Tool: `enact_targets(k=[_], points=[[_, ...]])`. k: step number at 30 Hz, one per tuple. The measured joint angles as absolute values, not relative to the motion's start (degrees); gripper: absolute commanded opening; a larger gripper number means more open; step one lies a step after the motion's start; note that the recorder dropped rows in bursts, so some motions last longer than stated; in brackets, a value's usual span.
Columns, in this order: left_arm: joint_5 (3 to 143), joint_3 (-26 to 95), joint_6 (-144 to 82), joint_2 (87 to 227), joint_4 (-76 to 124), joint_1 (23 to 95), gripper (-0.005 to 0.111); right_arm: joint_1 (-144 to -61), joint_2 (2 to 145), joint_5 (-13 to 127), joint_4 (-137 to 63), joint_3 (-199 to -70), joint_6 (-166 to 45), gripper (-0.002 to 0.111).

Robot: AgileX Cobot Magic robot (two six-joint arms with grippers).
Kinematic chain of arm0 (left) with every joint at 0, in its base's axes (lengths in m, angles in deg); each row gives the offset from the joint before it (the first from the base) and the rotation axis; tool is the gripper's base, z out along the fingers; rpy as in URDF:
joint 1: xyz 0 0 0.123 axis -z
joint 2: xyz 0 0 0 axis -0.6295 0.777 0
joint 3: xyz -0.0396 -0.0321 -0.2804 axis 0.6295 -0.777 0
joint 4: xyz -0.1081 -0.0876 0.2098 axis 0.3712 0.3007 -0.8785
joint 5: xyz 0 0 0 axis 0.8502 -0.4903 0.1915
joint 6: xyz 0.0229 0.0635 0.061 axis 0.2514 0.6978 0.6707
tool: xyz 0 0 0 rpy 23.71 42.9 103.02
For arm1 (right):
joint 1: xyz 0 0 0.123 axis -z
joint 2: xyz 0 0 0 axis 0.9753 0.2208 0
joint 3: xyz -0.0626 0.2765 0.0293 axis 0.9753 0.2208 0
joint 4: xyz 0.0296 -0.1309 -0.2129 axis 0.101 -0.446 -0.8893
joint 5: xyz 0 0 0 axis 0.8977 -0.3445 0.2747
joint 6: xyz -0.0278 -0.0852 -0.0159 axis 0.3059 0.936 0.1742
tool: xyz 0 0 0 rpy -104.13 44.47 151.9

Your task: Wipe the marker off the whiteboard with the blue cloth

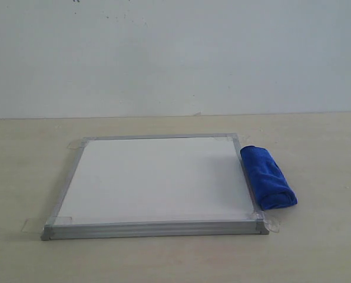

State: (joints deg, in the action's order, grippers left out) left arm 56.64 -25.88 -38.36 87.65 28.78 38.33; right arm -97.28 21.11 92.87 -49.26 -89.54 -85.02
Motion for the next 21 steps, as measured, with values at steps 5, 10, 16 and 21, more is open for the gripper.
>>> enact_targets(k=[5,10,16,21], points=[[56.64,-25.88,-38.36,87.65,28.78,38.33,0.004,-97.03,18.88,88.75,-49.26,-82.33,-86.03,0.0],[56.64,-25.88,-38.36,87.65,28.78,38.33,0.004,-92.85,14.68,84.78,-49.15,-78.7,-87.04,0.0],[56.64,-25.88,-38.36,87.65,28.78,38.33,0.004,-88.86,8.76,84.22,-49.25,-75.3,-87.06,0.0],[56.64,-25.88,-38.36,87.65,28.78,38.33,0.004,-86.93,5.74,82.06,-50.12,-71.65,-87.06,0.0]])
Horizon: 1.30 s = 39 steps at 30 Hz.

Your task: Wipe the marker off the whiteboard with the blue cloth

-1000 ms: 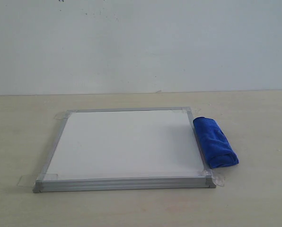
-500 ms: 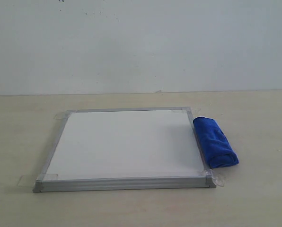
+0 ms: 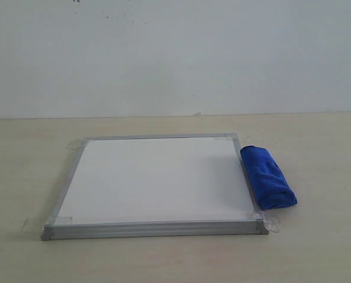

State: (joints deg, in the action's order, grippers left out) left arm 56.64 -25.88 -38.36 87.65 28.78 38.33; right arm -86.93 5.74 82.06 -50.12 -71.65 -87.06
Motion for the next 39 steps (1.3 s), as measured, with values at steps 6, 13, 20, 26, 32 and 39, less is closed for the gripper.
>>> enact_targets(k=[6,13,20,26,32,39], points=[[56.64,-25.88,-38.36,87.65,28.78,38.33,0.004,-86.59,3.85,77.68,-54.51,-69.92,-86.65,0.0],[56.64,-25.88,-38.36,87.65,28.78,38.33,0.004,-86.59,2.27,77.44,-56.75,-69.92,-84.06,0.0],[56.64,-25.88,-38.36,87.65,28.78,38.33,0.004,-86.59,2.23,77.44,-58.18,-69.92,-82.88,0.0],[56.64,-25.88,-38.36,87.65,28.78,38.33,0.004,-86.59,2.14,77.44,-57.02,-69.92,-77.69,0.0],[56.64,-25.88,-38.36,87.65,28.78,38.33,0.004,-86.59,2.14,77.34,-49.35,-69.92,-67.95,0.0],[56.64,-25.88,-38.36,87.65,28.78,38.33,0.004,-86.59,2.14,77.0,-45.77,-69.92,-64.33,0.0]])
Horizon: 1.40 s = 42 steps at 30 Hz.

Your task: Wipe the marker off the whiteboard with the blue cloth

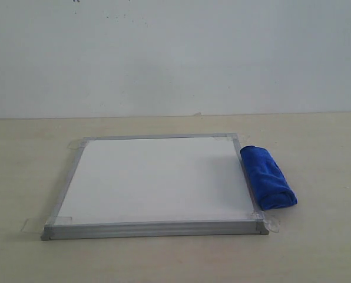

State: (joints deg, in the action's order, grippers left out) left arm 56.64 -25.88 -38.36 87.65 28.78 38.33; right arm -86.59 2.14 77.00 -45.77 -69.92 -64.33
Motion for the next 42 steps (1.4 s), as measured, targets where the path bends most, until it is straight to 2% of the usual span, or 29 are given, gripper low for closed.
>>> enact_targets(k=[19,31,42], points=[[56.64,-25.88,-38.36,87.65,28.78,38.33,0.004,-86.3,2.14,77.0,-45.21,-69.92,-61.46,0.0],[56.64,-25.88,-38.36,87.65,28.78,38.33,0.004,-76.46,2.14,77.0,-45.12,-69.92,-61.46,0.0],[56.64,-25.88,-38.36,87.65,28.78,38.33,0.004,-76.04,2.14,77.0,-44.98,-69.92,-61.67,0.0]])
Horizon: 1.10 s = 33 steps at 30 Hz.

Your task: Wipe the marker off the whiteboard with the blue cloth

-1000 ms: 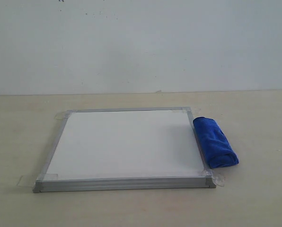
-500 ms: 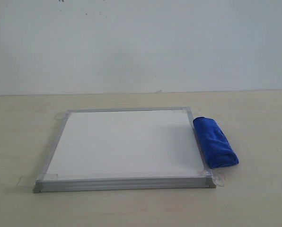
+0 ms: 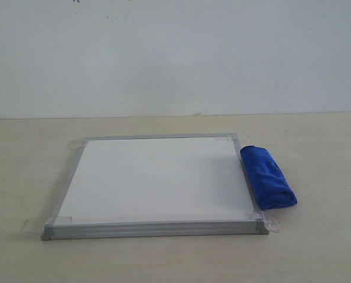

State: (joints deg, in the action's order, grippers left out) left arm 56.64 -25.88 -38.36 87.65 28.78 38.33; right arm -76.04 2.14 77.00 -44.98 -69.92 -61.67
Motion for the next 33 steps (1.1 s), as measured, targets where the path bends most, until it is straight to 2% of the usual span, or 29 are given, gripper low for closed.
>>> enact_targets(k=[33], points=[[56.64,-25.88,-38.36,87.65,28.78,38.33,0.004,-76.04,2.14,77.0,-38.94,-69.92,-58.47,0.0]])
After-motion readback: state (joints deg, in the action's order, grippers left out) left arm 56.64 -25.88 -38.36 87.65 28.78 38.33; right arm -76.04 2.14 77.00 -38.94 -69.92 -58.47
